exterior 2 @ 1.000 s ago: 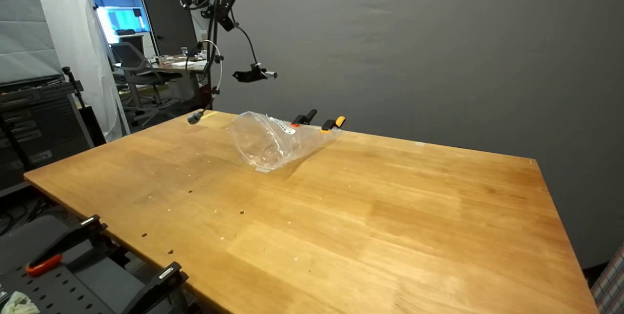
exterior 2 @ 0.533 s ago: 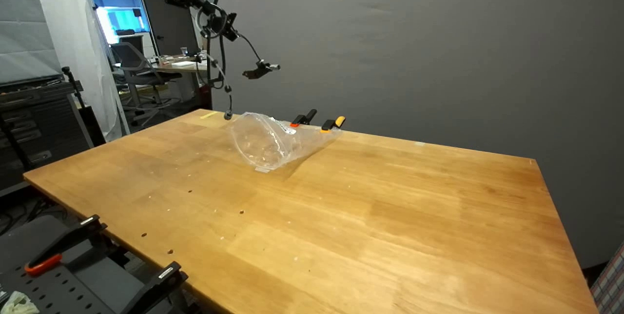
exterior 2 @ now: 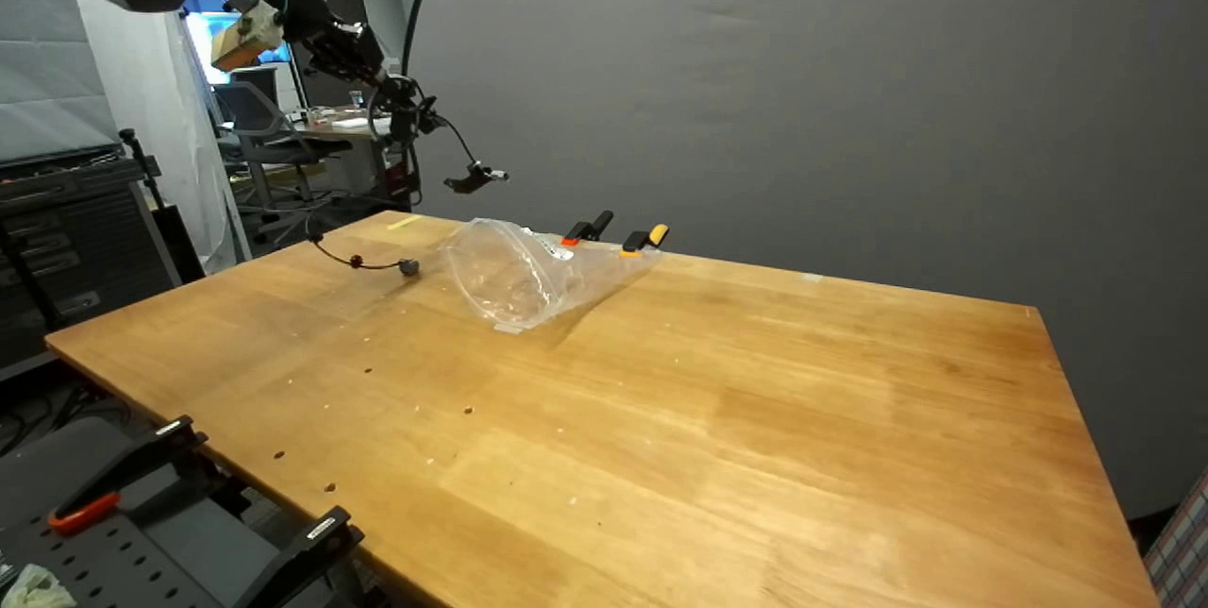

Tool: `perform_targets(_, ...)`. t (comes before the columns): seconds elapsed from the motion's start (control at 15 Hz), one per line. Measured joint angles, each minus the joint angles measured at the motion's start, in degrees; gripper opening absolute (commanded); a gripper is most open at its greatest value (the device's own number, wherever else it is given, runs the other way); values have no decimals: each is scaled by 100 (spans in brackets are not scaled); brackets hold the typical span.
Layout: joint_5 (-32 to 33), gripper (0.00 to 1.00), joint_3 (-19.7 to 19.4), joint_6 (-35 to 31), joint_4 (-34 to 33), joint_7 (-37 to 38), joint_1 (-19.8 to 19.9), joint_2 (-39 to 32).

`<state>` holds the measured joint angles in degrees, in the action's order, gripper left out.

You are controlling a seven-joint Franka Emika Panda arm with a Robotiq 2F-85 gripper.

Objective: Remove the object from the plastic bag on the table

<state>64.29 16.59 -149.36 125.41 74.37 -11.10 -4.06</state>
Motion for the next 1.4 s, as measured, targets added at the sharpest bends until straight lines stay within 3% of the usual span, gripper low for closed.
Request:
perform_targets(0.33,-20,2,-189,-267,495,535,151,59)
perform_targets(0.53,-420,2,-328,-367,882,721,290,268)
perform_targets(0.73,-1419,2,-529,-751,1320,612,470,464)
perform_targets(1.0,-3201,2,-898,-1457,1863,-170,671,537)
perform_targets(1.2,-4677,2,-1133,-2273,2269,-1003,692,446)
perform_targets(1.4,-6125,2,-1088,-3222,2574,-1673,665,122)
